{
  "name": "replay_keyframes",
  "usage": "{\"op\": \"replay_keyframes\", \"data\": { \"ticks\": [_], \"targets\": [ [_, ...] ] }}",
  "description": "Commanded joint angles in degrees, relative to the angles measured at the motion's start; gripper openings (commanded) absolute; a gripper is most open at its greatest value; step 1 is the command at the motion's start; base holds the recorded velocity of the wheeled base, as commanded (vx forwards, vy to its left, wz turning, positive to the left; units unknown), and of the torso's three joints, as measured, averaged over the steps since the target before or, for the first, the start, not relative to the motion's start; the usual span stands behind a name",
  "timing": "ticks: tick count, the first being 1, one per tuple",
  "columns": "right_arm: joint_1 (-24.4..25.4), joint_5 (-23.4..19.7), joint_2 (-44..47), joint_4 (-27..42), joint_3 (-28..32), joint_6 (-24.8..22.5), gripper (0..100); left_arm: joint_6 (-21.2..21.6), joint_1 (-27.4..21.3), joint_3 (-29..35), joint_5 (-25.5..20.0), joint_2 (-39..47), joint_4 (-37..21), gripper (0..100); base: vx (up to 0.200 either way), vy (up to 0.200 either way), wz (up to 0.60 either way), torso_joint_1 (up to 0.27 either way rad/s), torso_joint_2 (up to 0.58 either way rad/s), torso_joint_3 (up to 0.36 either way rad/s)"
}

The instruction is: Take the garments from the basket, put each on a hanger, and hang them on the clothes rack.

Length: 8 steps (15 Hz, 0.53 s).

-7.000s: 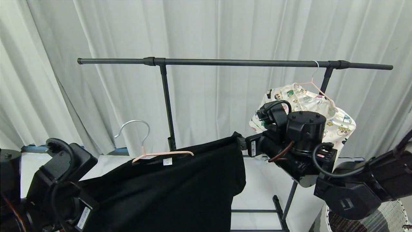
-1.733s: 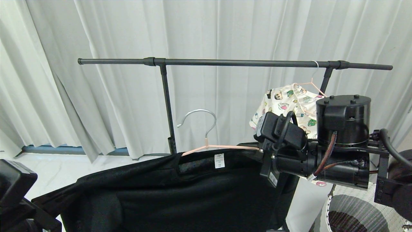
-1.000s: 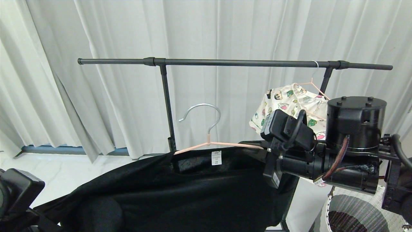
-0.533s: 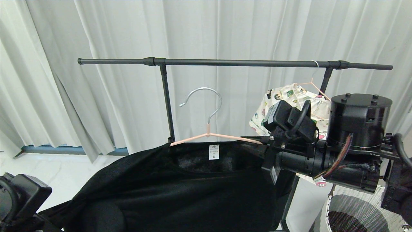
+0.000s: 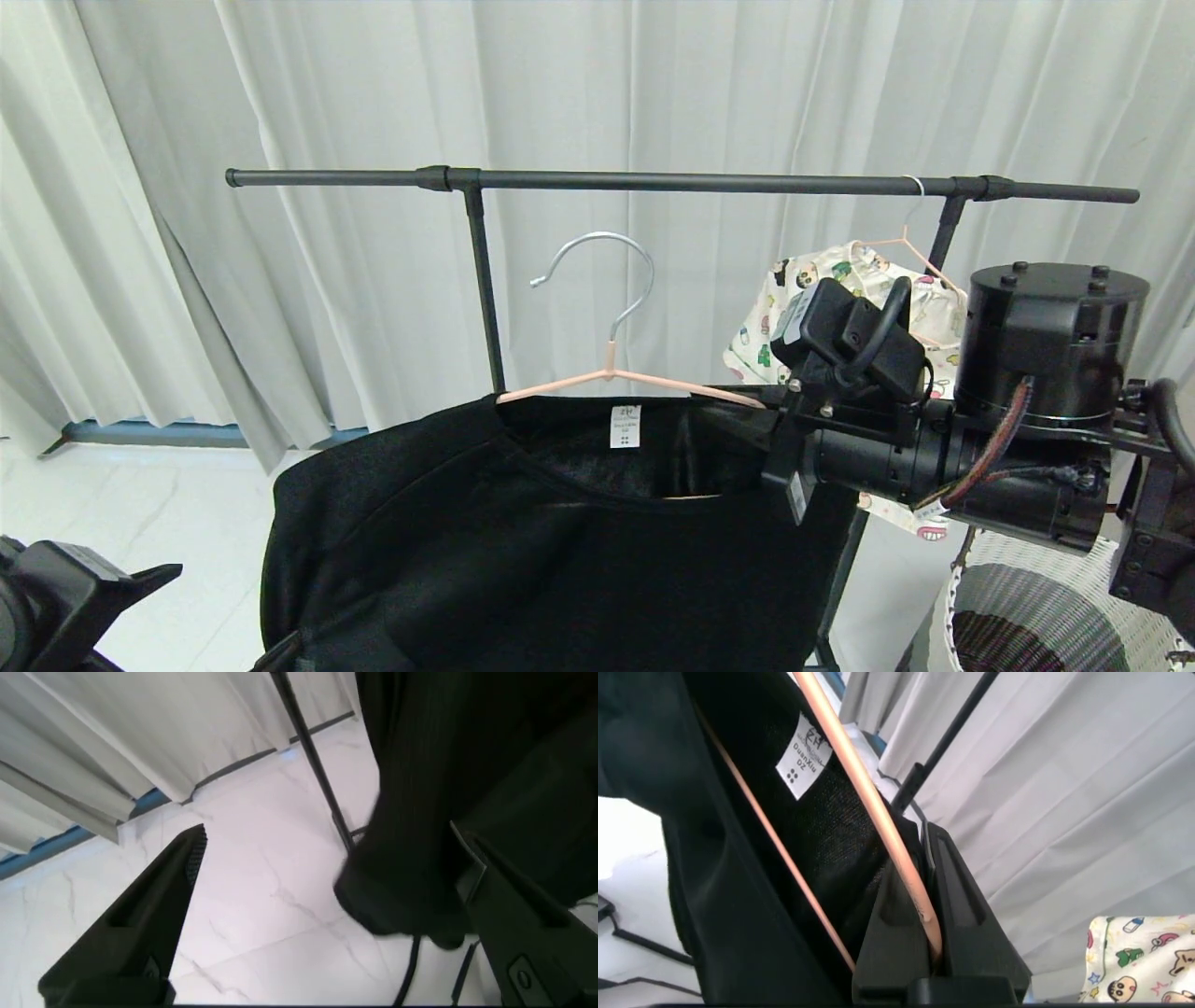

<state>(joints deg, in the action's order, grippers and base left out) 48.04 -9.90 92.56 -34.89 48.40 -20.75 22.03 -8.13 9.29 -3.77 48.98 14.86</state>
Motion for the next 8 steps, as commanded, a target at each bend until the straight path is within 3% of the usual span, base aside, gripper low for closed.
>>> {"op": "replay_keyframes", "data": {
  "ticks": [1, 8],
  "targets": [
    [0.03, -0.03, -0.01, 0.00, 0.12, 0.01, 0, 0.03, -0.04, -1.20, -0.01, -1.17, 0.08, 100, 0.000, 0.000, 0.00, 0.000, 0.00, 0.000],
    [0.21, -0.03, -0.01, 0.00, -0.06, -0.08, 0, -3.31, 0.22, 0.55, -0.19, 1.12, 0.26, 100, 0.000, 0.000, 0.00, 0.000, 0.00, 0.000]
  ]
}}
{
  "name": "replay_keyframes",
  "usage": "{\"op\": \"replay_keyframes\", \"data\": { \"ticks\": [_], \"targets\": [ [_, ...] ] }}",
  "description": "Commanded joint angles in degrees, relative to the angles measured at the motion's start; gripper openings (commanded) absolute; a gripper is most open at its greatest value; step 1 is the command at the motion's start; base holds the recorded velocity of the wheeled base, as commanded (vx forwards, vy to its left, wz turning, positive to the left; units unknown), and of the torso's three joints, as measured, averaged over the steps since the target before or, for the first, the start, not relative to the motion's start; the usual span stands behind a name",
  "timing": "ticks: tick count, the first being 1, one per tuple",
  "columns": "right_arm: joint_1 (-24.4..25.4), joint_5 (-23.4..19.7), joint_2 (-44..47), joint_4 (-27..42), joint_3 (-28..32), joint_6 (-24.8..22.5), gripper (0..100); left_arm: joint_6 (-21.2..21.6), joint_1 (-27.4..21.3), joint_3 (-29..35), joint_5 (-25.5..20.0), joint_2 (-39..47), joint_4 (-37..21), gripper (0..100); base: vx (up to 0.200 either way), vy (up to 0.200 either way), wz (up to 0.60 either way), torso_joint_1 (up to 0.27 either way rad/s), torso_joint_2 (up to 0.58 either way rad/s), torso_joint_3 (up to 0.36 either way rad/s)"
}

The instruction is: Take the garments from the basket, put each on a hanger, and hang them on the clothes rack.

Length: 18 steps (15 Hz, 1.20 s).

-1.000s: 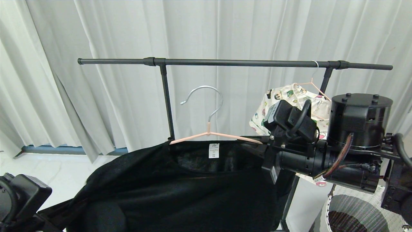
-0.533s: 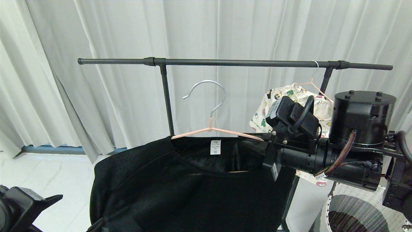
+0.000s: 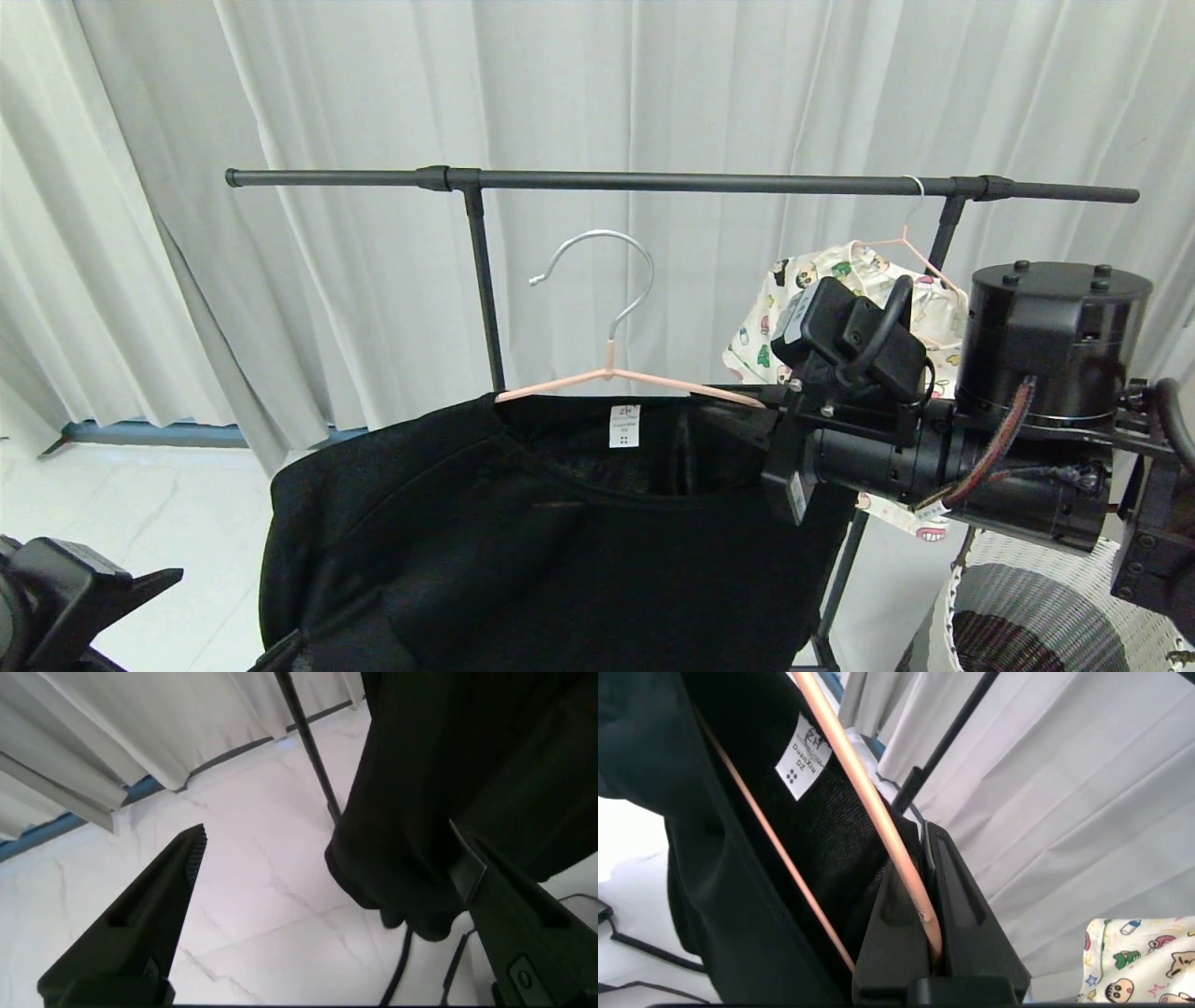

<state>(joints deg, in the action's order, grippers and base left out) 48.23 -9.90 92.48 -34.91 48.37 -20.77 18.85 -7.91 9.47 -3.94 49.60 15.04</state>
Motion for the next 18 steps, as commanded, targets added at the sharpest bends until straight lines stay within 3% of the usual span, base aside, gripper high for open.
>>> {"op": "replay_keyframes", "data": {
  "ticks": [1, 9, 15, 18],
  "targets": [
    [0.11, -0.03, 0.07, 0.02, -0.03, -0.06, 0, -0.83, 0.00, 0.90, -0.02, 0.58, 0.07, 0, 0.000, 0.000, 0.00, 0.000, 0.00, 0.000],
    [-0.77, 2.87, 0.07, 0.02, -2.05, -0.32, 0, -0.30, 0.79, 4.85, 0.42, -3.81, 0.07, 0, 0.000, 0.000, 0.00, 0.000, 0.00, 0.000],
    [-1.29, 3.13, -0.02, 0.11, -4.87, -4.28, 0, -0.39, 6.94, 9.69, 0.33, -3.81, 0.07, 0, 0.000, 0.000, 0.00, 0.000, 0.00, 0.000],
    [-1.29, 3.13, 0.07, 0.28, -6.10, -4.54, 0, -0.74, 7.03, 10.74, 0.16, -3.90, 0.07, 0, 0.000, 0.000, 0.00, 0.000, 0.00, 0.000]
  ]
}}
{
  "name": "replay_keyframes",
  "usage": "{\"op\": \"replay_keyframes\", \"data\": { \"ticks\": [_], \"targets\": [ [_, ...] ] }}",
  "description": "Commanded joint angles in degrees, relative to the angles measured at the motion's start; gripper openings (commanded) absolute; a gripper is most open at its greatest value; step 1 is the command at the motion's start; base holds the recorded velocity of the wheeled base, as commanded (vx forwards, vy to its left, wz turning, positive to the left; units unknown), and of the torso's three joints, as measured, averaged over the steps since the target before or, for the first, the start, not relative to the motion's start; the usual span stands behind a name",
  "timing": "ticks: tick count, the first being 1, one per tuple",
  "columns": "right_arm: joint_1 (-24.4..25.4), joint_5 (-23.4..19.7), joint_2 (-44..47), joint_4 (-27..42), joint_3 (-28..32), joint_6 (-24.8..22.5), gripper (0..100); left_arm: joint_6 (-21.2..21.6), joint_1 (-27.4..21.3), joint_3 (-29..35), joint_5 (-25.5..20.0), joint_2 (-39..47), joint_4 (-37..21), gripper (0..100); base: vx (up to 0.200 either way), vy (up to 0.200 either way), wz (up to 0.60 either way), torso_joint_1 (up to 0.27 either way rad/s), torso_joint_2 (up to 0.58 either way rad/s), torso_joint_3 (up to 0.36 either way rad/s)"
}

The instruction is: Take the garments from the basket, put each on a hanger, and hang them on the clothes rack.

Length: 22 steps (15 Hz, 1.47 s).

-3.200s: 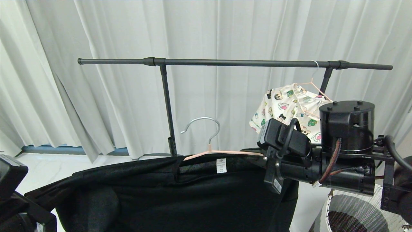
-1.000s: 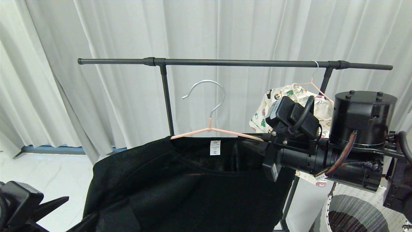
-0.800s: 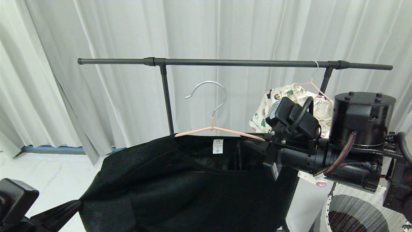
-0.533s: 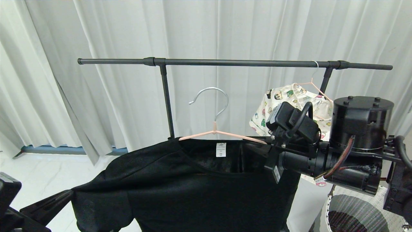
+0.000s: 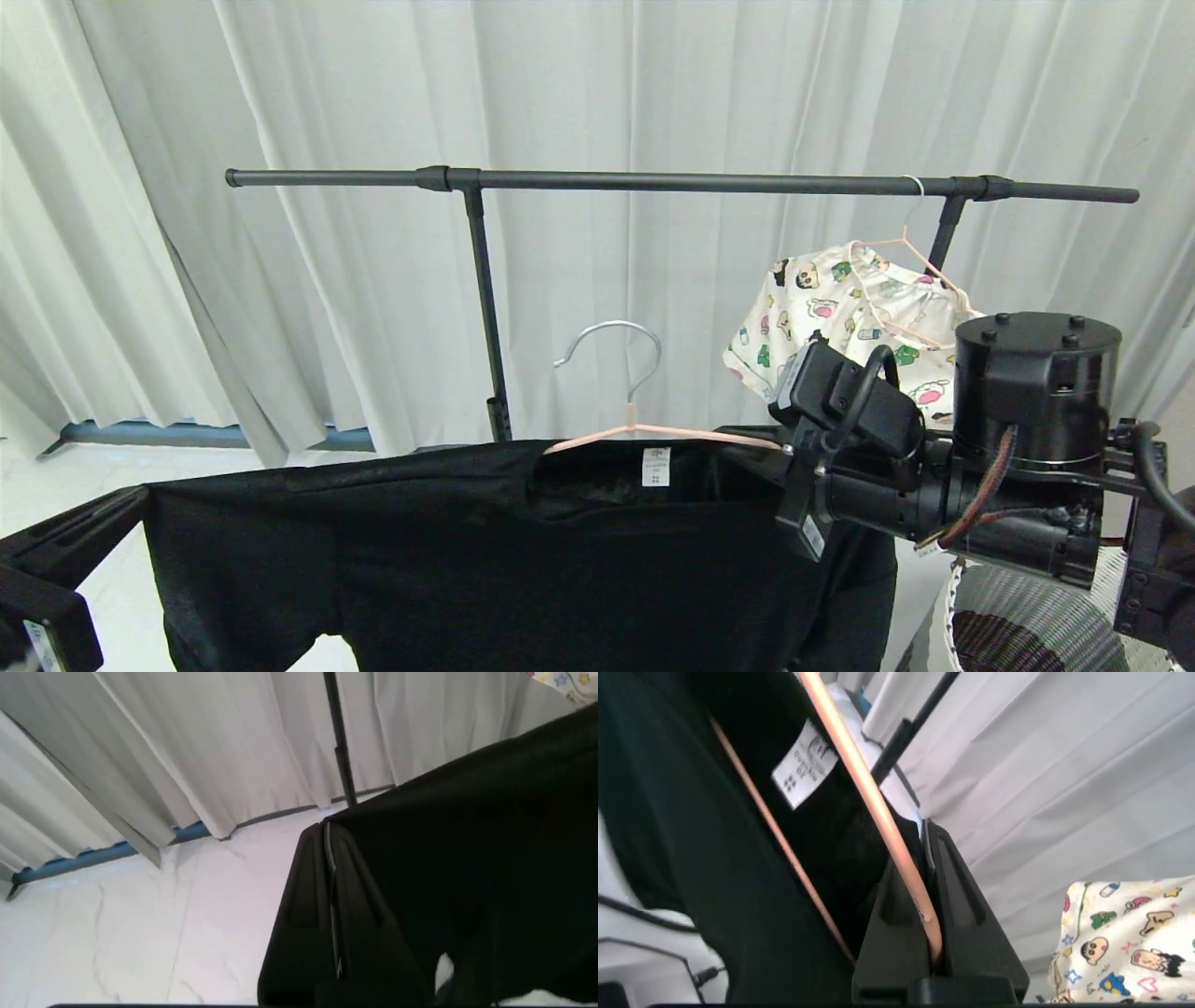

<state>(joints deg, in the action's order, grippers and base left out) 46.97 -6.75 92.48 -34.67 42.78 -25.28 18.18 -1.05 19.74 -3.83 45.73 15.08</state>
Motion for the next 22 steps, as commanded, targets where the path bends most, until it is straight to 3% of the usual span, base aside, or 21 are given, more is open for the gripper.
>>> {"op": "replay_keyframes", "data": {
  "ticks": [1, 4, 7, 10, 12, 18, 19, 22],
  "targets": [
    [0.05, -0.01, 0.07, 0.04, -1.03, -0.03, 0, -0.07, 0.17, 0.92, -0.04, 0.15, 0.04, 0, 0.000, 0.000, 0.00, 0.000, 0.00, 0.000],
    [0.05, -0.63, 0.07, -0.05, -1.56, -0.73, 0, -0.16, 0.35, 0.83, 0.05, 0.94, 0.04, 0, 0.000, 0.000, 0.00, 0.000, 0.00, 0.000],
    [0.14, -2.91, -0.72, -0.31, -1.12, 0.06, 0, 0.46, 3.60, -0.75, 0.22, 4.46, -0.05, 0, 0.000, 0.000, 0.00, 0.000, 0.00, 0.000],
    [0.93, -3.27, -3.09, -0.49, -0.15, 6.04, 0, 1.51, 5.27, -1.81, 0.31, 7.62, -0.05, 0, 0.000, 0.000, 0.00, 0.000, 0.00, 0.000],
    [0.93, -3.00, -4.15, -0.66, 0.20, 8.32, 0, 5.29, 5.27, -2.77, 0.22, 7.89, -0.05, 0, 0.000, 0.000, 0.00, 0.000, 0.00, 0.000],
    [1.19, -2.12, -3.01, -0.57, 5.30, 11.66, 0, 6.96, 1.58, -3.48, 0.14, 6.57, -0.05, 0, 0.000, 0.000, 0.00, 0.000, 0.00, 0.000],
    [1.19, -2.04, -2.74, -0.57, 5.74, 11.66, 0, 6.96, 1.22, -3.74, 0.14, 6.57, -0.05, 100, 0.000, 0.000, 0.00, 0.000, 0.00, 0.000],
    [1.11, -0.01, -2.65, -0.49, 5.65, 11.66, 0, 6.78, 1.31, -4.36, 0.22, 5.60, -0.05, 100, 0.000, 0.000, 0.00, 0.000, 0.00, 0.000]
  ]
}}
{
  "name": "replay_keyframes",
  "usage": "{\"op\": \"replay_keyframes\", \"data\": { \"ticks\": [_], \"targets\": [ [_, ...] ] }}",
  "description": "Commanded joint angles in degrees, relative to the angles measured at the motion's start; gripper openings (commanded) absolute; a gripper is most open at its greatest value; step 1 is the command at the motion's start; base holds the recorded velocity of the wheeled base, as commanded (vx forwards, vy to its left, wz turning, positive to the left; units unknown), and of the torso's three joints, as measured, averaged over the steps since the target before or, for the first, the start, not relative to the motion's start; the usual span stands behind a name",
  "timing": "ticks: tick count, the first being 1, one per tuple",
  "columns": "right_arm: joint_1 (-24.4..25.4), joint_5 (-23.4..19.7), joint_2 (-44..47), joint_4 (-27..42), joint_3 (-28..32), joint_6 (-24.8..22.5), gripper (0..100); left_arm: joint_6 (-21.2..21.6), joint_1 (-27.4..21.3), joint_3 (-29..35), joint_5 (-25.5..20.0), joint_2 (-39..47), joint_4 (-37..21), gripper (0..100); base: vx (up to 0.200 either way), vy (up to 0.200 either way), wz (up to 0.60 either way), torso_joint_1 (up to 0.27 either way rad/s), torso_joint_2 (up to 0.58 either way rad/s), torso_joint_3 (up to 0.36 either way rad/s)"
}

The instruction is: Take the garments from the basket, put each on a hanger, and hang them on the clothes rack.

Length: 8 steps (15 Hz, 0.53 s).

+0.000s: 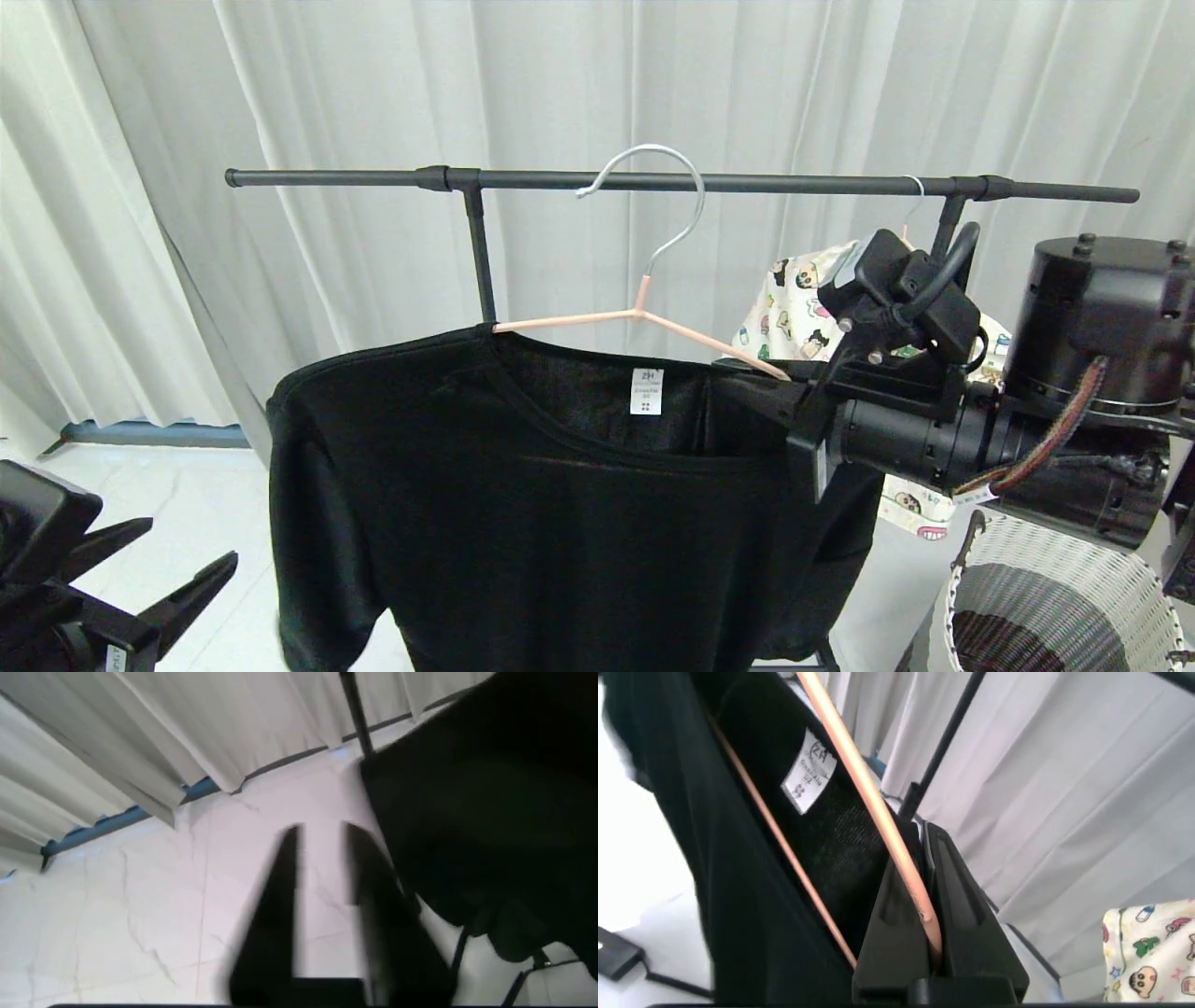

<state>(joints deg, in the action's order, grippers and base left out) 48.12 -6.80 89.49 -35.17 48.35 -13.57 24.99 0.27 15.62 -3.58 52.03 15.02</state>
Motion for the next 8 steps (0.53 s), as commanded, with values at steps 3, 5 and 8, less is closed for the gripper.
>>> {"op": "replay_keyframes", "data": {
  "ticks": [3, 5, 8],
  "targets": [
    [-0.39, 2.32, 0.60, 0.10, -0.01, -0.23, 0, -0.38, 0.08, -3.22, 0.07, -3.95, 0.01, 100, 0.000, 0.000, 0.00, 0.000, 0.00, 0.000],
    [-1.09, 3.99, 0.68, 0.28, -0.54, -0.32, 0, -0.56, 0.61, -4.01, 0.60, -5.36, 0.01, 100, 0.000, 0.000, 0.00, 0.000, 0.00, 0.000],
    [-2.85, 10.05, 0.77, 3.88, -1.33, -0.41, 0, -5.22, 3.42, -2.61, 3.32, -4.39, 0.10, 100, 0.000, 0.000, 0.00, 0.000, 0.00, 0.000]
  ]
}}
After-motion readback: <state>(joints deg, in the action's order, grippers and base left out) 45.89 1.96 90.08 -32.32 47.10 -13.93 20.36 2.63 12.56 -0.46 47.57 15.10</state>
